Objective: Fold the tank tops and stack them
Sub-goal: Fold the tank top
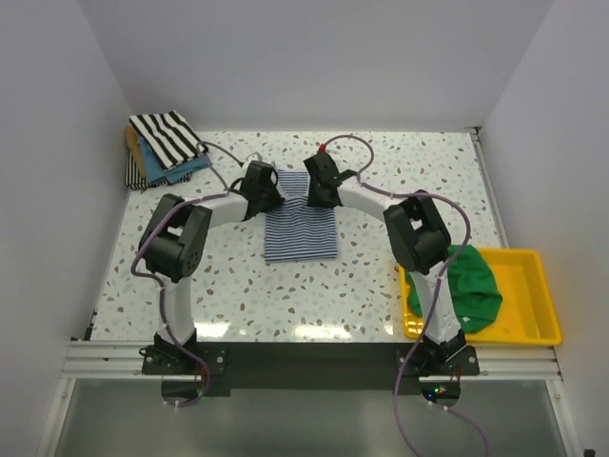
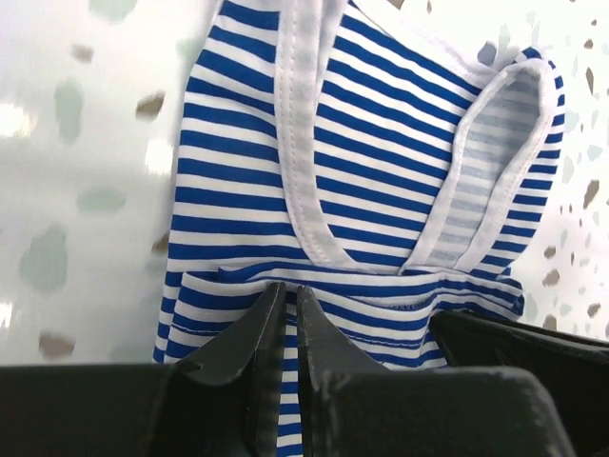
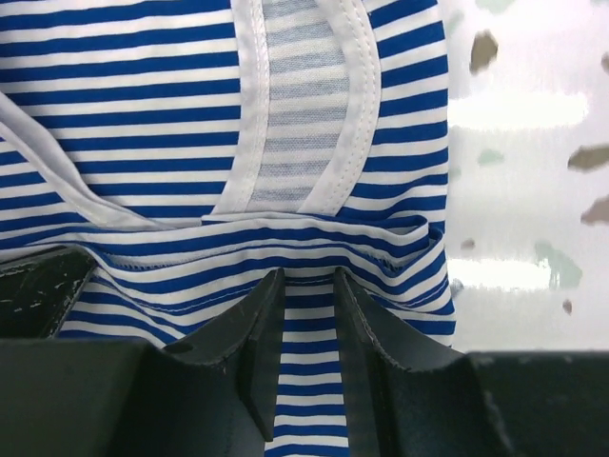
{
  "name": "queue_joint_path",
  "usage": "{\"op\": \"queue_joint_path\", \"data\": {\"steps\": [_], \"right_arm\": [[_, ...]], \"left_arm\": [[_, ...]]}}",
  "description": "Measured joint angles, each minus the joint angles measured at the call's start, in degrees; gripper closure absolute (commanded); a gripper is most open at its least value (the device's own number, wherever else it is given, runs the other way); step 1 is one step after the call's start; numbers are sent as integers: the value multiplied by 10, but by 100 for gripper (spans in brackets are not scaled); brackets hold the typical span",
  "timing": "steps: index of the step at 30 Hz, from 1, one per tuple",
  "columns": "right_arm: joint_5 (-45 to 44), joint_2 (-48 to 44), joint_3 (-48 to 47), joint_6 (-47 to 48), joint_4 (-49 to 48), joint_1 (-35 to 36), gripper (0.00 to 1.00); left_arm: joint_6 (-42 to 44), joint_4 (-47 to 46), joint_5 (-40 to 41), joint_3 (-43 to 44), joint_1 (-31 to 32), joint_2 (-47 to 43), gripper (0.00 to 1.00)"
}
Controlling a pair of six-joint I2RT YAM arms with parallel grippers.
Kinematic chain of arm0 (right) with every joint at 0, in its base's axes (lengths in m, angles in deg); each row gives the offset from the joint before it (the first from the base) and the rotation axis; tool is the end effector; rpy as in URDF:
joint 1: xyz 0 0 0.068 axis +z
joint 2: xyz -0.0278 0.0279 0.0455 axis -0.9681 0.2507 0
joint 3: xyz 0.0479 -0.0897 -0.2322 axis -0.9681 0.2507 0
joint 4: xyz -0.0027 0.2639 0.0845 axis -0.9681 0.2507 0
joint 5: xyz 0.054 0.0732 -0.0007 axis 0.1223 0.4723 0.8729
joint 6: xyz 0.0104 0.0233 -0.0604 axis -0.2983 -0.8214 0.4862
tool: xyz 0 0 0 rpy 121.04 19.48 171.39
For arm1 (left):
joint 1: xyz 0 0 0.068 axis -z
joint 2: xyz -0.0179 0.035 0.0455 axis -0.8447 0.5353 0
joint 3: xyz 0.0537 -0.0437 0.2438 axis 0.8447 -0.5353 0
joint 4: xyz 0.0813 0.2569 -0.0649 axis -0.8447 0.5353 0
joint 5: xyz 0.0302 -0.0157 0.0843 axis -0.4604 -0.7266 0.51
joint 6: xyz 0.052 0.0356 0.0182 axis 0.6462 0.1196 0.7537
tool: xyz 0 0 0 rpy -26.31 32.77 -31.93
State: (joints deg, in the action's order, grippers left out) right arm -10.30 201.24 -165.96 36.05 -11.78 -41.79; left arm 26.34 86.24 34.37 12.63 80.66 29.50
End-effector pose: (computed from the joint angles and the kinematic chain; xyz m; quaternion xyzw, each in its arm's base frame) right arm 0.4284 0.2694 0.1262 0.0458 0.9391 0.0740 0.3323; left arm 0.4197 -0.1729 0.1053 -0.2119 0.8941 -0.1893 0.3462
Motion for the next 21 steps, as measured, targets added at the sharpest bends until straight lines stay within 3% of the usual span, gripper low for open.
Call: {"op": "queue_joint_path", "data": {"steps": [5,13,21], "right_arm": [[21,-78,133,-8,-58,10,69],[11,-209,315,-32,-79,70,68],[-10,-291,360,-59,-33,85,52]], "left_arm": [[-32,-51,-5,-133,22,-84,85],[-47,-46,8,-290,96,-221,80],[-14,51,31,-273,73,-307,61]]}}
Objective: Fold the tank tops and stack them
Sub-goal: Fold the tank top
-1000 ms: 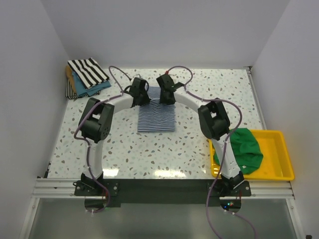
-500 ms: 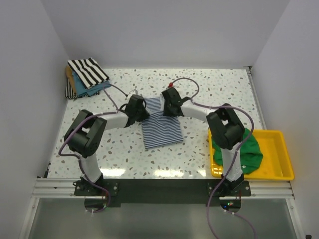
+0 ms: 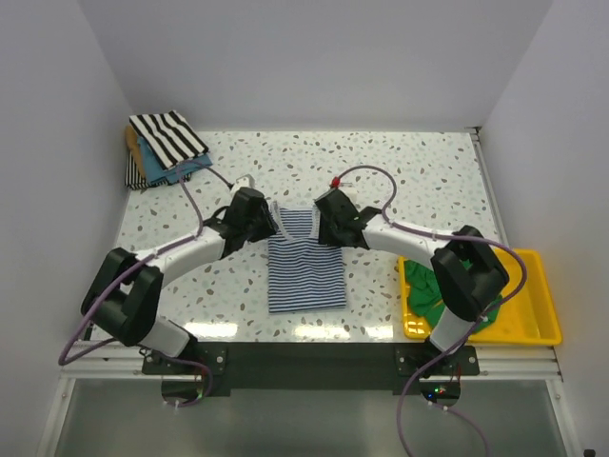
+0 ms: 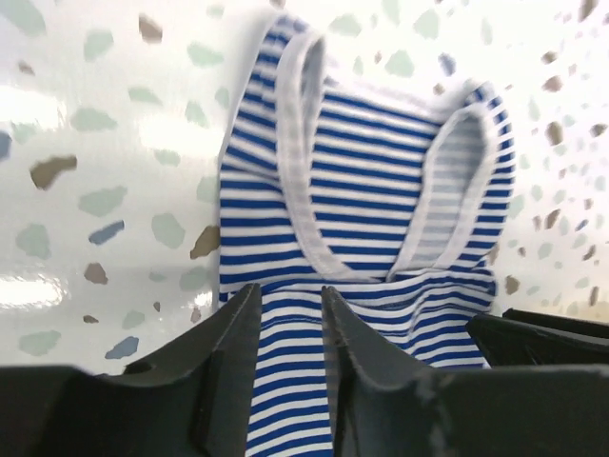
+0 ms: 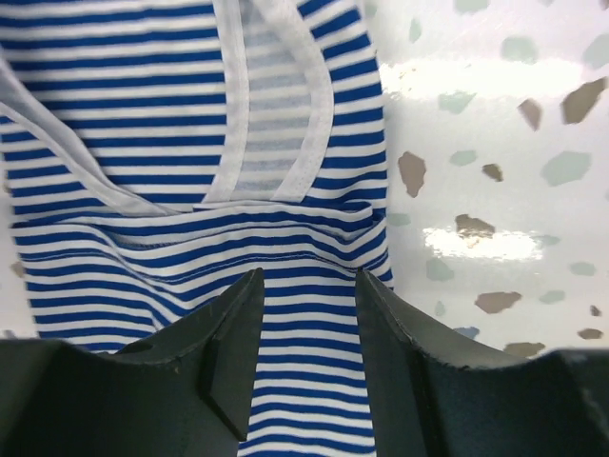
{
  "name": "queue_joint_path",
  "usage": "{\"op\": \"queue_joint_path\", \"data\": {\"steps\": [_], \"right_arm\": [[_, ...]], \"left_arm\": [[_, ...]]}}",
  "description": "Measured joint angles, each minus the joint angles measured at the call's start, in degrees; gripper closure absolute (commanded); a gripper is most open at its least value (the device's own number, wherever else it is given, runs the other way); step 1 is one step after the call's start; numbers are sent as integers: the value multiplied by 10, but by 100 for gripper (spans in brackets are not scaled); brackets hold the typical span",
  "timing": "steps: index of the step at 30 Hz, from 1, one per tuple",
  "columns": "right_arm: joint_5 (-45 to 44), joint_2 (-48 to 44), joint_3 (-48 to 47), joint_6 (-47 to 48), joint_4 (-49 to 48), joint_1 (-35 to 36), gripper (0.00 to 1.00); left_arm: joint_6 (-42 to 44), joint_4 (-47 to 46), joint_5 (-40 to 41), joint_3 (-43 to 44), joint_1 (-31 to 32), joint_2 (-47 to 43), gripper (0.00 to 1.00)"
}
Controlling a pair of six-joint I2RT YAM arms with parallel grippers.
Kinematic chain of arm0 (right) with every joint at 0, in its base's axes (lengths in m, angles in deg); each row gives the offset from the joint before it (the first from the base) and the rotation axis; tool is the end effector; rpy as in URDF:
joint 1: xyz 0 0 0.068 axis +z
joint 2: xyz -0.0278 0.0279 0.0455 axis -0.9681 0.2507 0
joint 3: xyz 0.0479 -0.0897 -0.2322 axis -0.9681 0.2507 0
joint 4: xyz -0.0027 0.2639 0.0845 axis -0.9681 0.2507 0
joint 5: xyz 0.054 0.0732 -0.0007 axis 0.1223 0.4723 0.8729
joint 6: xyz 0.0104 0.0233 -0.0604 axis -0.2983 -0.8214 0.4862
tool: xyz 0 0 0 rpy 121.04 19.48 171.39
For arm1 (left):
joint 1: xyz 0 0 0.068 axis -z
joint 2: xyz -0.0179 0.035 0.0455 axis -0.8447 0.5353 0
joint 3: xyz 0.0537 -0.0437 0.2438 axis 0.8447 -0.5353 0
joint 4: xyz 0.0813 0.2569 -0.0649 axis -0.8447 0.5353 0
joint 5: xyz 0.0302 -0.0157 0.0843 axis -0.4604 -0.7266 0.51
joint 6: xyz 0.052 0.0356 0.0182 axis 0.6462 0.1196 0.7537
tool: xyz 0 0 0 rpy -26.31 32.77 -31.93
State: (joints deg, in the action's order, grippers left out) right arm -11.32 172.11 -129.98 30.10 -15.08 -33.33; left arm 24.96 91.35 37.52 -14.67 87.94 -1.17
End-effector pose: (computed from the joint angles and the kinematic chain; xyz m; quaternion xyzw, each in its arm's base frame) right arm 0.2889 0.2422 0.1428 0.0237 0.9481 0.0884 0.3045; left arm 0.2911 -0.1610 0.1440 -0.1758 0.9065 -0.1858 0.3360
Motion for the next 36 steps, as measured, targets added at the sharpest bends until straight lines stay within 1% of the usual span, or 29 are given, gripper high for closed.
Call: {"op": "queue_joint_path", "data": {"steps": [1,3,7,9,12,13,15,16,19,22,24,26,30,33,36], "right_arm": [[-6,-12,-3,0,10,-2,50],[-14,-41,-10,2,24,-6,50],[-25,-106,-14,3,47,-10,50],[-22,-141,2,3,44,-10,50],[-7,-187,56,-2,45,-8,52],[-3,-195,74,-4,48,-5,56],[7,-205,114,-11,53,4,61],[11,-205,129,-15,57,9,62],[33,-206,161,-28,60,25,60],[47,-213,183,-42,60,45,60],[57,-226,199,-53,56,60,59],[68,-239,218,-65,53,72,59],[86,-261,253,-87,54,84,58],[97,-280,275,-104,55,94,57],[105,-287,284,-118,54,103,57]], "left_arm": [[5,10,2,11,-3,-11,60],[14,30,6,26,-9,-39,57],[12,73,14,29,-15,-115,58],[6,79,10,6,-14,-150,58],[-12,88,-2,-53,-3,-188,58],[-17,95,-9,-75,4,-197,58],[-25,110,-20,-109,17,-203,58],[-29,116,-24,-121,20,-204,58],[-32,127,-30,-129,21,-204,62],[-33,127,-47,-122,20,-201,63],[-33,130,-60,-120,21,-200,59],[-34,132,-77,-127,21,-207,57],[-34,152,-114,-168,27,-252,53],[-35,166,-144,-200,38,-282,52],[-43,172,-168,-224,54,-293,51]]}}
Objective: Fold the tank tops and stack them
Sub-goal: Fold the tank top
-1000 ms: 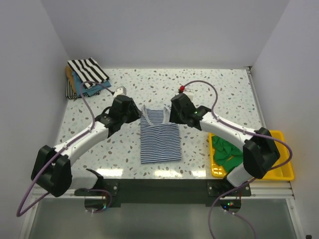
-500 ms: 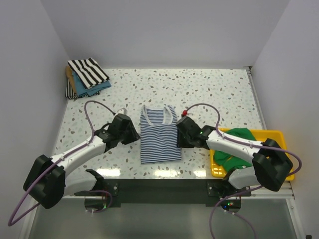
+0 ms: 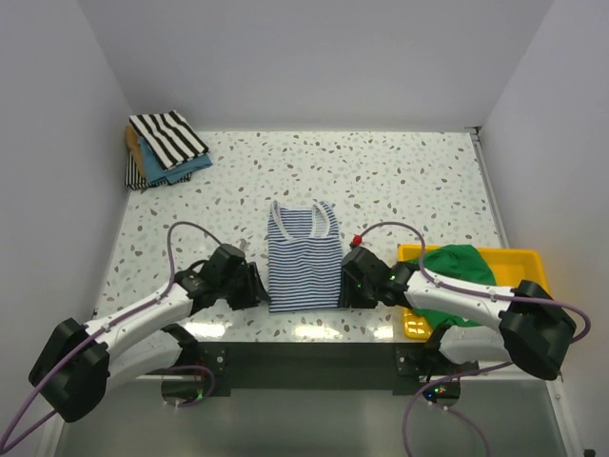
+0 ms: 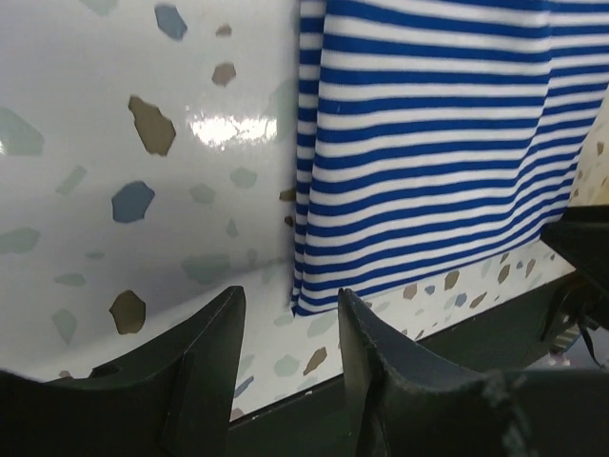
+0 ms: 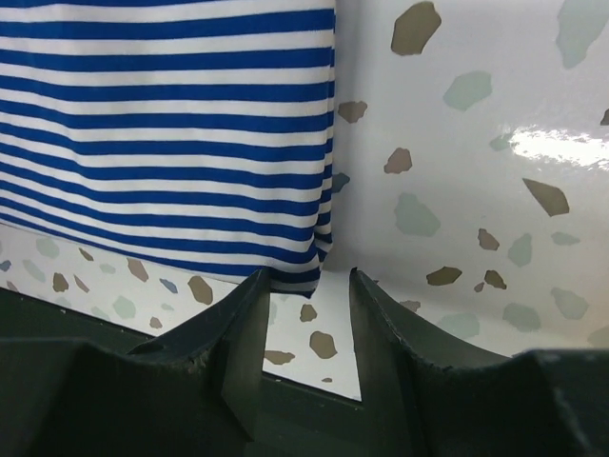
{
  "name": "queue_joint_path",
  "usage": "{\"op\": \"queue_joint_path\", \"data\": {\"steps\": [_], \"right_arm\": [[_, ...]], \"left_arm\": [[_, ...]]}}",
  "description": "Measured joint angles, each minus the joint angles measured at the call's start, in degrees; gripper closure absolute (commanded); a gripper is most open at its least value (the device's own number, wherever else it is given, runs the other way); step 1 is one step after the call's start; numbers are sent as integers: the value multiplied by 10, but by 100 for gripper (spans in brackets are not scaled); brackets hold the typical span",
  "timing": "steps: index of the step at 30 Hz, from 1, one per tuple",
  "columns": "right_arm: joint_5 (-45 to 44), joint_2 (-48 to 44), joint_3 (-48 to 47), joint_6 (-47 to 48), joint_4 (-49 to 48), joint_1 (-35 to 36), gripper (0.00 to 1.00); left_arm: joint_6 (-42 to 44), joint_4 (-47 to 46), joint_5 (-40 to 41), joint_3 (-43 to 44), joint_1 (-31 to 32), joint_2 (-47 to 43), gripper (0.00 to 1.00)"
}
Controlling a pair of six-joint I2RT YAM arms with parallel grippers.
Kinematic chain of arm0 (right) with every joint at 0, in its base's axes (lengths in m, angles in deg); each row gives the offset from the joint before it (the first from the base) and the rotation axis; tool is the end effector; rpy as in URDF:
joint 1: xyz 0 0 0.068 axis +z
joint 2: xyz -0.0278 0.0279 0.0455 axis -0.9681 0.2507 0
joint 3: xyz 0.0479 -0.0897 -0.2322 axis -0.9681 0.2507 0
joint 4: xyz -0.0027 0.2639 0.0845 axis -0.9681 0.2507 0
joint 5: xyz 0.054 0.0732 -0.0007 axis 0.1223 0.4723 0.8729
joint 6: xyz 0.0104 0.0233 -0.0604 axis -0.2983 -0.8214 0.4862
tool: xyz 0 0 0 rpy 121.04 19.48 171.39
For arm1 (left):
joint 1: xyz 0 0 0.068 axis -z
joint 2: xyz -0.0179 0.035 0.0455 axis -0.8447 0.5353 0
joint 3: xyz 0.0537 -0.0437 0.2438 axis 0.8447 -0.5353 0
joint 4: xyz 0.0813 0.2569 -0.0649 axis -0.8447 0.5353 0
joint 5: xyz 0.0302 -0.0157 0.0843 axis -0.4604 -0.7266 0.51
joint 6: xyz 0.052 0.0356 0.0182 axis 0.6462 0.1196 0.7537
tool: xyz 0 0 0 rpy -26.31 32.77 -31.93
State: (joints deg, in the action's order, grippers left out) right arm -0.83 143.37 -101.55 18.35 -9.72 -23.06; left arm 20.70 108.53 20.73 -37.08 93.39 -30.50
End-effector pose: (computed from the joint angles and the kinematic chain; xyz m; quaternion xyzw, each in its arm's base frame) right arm 0.1553 0.1935 0.1276 0.0074 0.9677 0.1665 0.1892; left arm 0.1669 -0.1291 0.1217 -0.1220 0.9457 -0.2533 0.1629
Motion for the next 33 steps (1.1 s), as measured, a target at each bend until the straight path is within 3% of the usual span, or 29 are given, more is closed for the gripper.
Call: {"op": "queue_joint_path", "data": {"steps": [15,22,29,33], "right_arm": [[23,-7,42,-47,-38,3,57],[21,-10,47,-61,-48,5,58],[20,-27,68,-85,-71,5,66],[19,-27,72,-92,-78,5,71]], "left_arm": [[-42,-15,-33,-39,25,-13,47],[-78,-50,-35,-50,44,-3,54],[-116,-76,-21,-53,71,15,61],[-129,-85,-13,-53,80,25,70]]}}
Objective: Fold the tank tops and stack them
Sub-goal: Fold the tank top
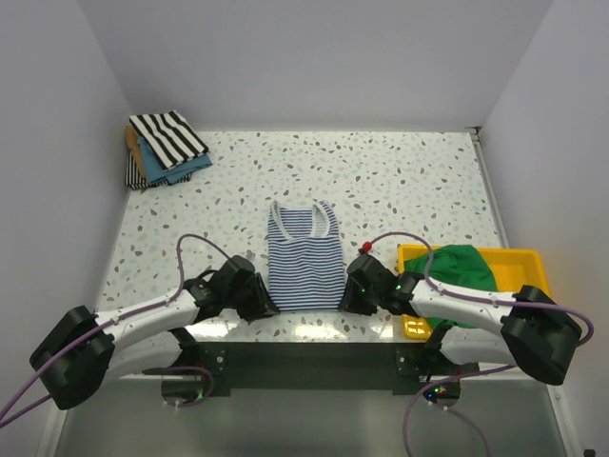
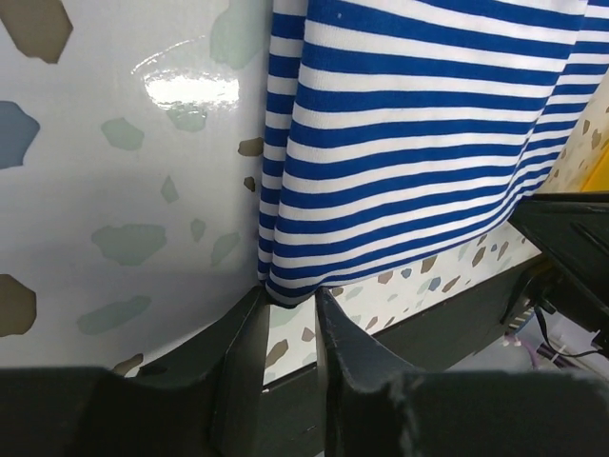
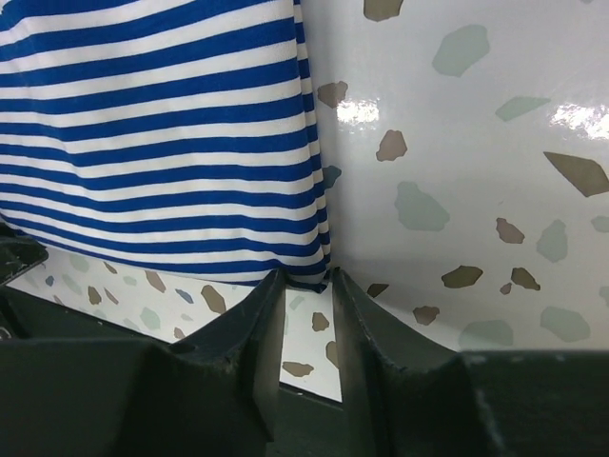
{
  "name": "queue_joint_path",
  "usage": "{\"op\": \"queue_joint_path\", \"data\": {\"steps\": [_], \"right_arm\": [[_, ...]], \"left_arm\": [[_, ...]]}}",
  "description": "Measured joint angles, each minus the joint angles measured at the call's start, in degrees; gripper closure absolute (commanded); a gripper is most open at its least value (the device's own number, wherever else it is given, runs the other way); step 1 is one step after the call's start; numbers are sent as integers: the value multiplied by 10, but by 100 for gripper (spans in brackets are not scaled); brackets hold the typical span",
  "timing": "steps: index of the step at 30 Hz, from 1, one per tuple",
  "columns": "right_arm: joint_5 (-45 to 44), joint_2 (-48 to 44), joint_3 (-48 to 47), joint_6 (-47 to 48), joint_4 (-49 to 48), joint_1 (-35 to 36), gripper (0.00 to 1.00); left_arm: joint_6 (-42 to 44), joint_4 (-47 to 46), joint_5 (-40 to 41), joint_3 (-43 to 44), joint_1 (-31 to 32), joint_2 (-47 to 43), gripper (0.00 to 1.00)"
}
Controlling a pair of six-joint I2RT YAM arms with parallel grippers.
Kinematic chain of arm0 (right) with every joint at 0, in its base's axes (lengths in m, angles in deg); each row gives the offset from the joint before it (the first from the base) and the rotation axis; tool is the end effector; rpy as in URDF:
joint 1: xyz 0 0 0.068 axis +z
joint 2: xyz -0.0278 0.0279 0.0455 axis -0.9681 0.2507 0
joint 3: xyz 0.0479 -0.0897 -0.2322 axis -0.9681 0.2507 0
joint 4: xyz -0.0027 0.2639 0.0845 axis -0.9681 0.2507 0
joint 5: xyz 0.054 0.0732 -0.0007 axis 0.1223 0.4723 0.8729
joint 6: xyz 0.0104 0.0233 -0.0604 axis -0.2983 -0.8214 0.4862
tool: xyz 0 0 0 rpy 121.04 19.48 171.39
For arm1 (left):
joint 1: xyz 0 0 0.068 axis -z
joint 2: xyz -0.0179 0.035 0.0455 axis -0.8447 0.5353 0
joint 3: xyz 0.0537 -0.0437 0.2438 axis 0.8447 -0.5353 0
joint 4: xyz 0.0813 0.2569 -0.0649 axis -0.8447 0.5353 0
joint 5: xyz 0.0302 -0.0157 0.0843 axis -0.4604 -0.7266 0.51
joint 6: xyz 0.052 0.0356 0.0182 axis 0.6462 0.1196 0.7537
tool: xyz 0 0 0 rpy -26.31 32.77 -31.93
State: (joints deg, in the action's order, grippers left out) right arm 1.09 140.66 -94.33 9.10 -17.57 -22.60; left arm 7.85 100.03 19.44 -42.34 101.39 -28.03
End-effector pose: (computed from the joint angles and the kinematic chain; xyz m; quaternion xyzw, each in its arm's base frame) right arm 0.1442 0.1849 0.1082 0.0778 0.9576 0.2146 0.1760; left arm 0.1431 -0.1486 0.0953 -0.1577 0.9377 -0.2897 0.1092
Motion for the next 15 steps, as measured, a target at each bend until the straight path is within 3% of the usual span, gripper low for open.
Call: {"op": "queue_joint_path", "data": {"steps": [9,15], "right_arm": [[-16,1,2,2,2,1,96],[-28,0,-1,13,13,3,100]], "left_arm": [[9,21,41,19,6,18,100],[43,55,77,35,7,16,100]]}}
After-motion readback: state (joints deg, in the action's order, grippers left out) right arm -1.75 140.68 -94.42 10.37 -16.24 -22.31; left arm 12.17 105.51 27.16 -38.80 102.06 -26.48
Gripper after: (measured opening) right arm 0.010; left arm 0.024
